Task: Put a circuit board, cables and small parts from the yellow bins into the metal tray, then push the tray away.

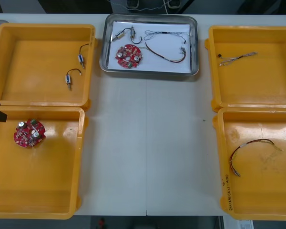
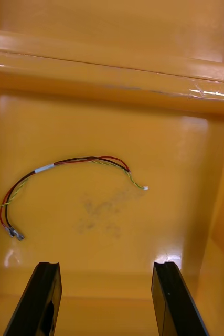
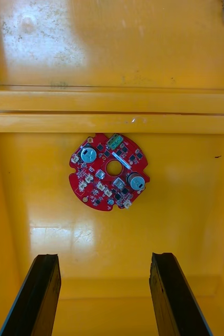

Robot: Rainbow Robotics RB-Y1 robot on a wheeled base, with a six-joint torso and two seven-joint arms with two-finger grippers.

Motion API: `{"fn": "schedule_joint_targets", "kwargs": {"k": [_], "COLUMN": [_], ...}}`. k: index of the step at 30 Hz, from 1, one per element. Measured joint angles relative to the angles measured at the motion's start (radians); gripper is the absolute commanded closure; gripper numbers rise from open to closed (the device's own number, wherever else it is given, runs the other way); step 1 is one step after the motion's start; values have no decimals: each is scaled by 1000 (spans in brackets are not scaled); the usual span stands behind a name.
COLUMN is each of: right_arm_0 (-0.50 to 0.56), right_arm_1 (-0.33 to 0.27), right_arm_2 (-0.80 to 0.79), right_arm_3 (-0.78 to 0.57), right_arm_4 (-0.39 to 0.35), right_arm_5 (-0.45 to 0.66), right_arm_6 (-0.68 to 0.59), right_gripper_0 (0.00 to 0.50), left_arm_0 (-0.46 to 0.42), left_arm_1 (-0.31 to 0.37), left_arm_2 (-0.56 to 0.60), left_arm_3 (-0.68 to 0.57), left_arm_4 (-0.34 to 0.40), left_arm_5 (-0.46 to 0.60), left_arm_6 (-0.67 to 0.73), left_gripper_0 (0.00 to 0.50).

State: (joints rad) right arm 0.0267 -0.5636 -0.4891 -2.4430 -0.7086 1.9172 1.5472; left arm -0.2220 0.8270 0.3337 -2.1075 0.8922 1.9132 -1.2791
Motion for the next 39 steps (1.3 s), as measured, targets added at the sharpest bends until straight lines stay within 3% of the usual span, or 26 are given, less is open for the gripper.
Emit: {"fn": "schedule_joint_targets", "kwargs": {"k": [39], "right_arm_0": [11], "right_arm_1": [0], "right_arm_2": [-33], "right_arm_3": [-17], "right_arm_4": [-15], "right_arm_5": [0], "right_arm_6": [-2], "right_gripper_0": [0], "left_arm_0": [0], "left_arm_1": [0], "left_arm_2": [0], "left_arm_3": [0], "left_arm_4": [0], "left_arm_5": [0], "left_arm_6": [0], "left_gripper_0": [0]}}
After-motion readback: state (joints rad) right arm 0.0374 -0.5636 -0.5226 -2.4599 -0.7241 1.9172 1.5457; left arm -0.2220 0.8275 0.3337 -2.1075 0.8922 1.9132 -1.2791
